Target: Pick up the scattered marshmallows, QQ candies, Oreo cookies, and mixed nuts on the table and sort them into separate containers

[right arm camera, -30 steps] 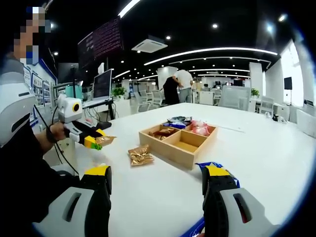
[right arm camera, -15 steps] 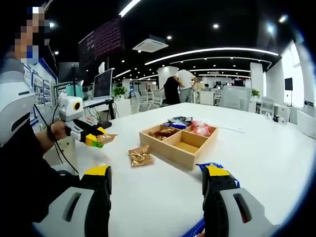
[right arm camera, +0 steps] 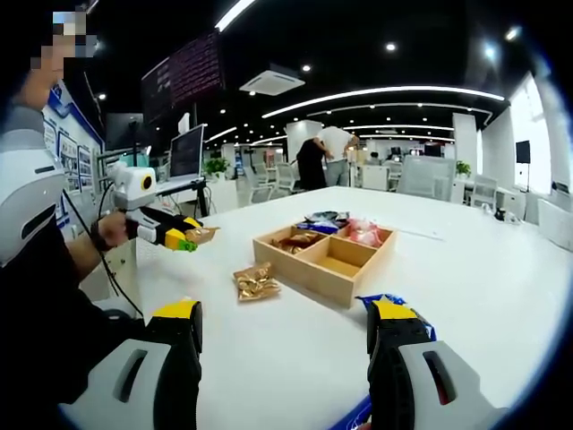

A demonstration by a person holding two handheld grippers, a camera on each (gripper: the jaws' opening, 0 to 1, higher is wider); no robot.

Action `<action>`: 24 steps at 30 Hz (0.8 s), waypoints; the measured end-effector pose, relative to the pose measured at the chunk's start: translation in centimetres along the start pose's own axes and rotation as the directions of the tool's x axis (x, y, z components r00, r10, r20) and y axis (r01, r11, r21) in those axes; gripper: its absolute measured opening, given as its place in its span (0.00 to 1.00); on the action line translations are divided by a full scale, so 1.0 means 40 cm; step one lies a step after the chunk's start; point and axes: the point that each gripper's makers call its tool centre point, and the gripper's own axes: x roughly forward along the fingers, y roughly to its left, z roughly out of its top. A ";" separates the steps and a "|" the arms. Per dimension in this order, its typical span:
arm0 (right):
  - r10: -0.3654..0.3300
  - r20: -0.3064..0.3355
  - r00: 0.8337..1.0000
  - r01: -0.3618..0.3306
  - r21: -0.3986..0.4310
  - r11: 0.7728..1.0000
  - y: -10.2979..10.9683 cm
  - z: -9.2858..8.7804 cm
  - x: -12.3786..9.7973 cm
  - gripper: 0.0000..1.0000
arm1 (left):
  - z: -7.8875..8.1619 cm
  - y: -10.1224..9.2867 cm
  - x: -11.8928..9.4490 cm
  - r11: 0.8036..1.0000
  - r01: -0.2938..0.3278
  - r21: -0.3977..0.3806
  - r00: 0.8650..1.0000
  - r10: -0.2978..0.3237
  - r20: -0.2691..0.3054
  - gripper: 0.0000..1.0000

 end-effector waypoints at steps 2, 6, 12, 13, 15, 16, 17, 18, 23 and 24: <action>0.000 -0.001 1.000 0.000 0.002 1.000 -0.002 -0.002 0.001 0.71 | 0.004 0.004 0.001 1.000 -0.004 -0.004 1.000 0.004 0.003 0.27; 0.002 0.001 1.000 -0.002 0.005 1.000 -0.002 -0.003 0.002 0.71 | 0.015 0.006 0.003 1.000 -0.004 -0.010 1.000 0.004 0.015 0.27; 0.005 0.000 1.000 -0.005 0.007 1.000 -0.002 -0.005 0.002 0.71 | 0.027 0.015 0.019 1.000 -0.001 -0.018 1.000 0.002 0.030 0.27; 0.005 0.001 1.000 -0.005 0.007 1.000 -0.002 -0.004 0.002 0.71 | 0.031 0.016 0.020 1.000 -0.002 -0.020 0.999 0.003 0.034 0.27; 0.003 0.001 1.000 -0.003 0.006 1.000 -0.003 -0.003 0.000 0.71 | 0.036 0.020 0.022 1.000 -0.006 -0.018 0.999 0.007 0.041 0.27; 0.002 0.000 1.000 -0.002 0.005 1.000 -0.003 -0.003 -0.001 0.71 | 0.040 0.023 0.023 1.000 -0.009 -0.015 0.999 0.010 0.043 0.27; 0.001 0.001 1.000 -0.001 0.005 1.000 -0.004 -0.003 -0.002 0.71 | 0.044 0.026 0.023 1.000 -0.014 -0.012 0.999 0.014 0.045 0.27; 0.001 0.002 1.000 -0.001 0.005 1.000 -0.005 -0.002 -0.002 0.71 | 0.048 0.030 0.024 1.000 -0.015 -0.011 0.999 0.016 0.047 0.27; 0.004 0.003 1.000 -0.004 -0.001 1.000 -0.001 0.004 -0.003 0.71 | 0.069 0.043 0.034 1.000 -0.024 -0.006 0.998 0.024 0.063 0.27; 0.005 0.003 1.000 -0.005 -0.003 1.000 0.000 0.005 -0.002 0.71 | 0.072 0.047 0.037 1.000 -0.027 -0.009 0.997 0.027 0.069 0.27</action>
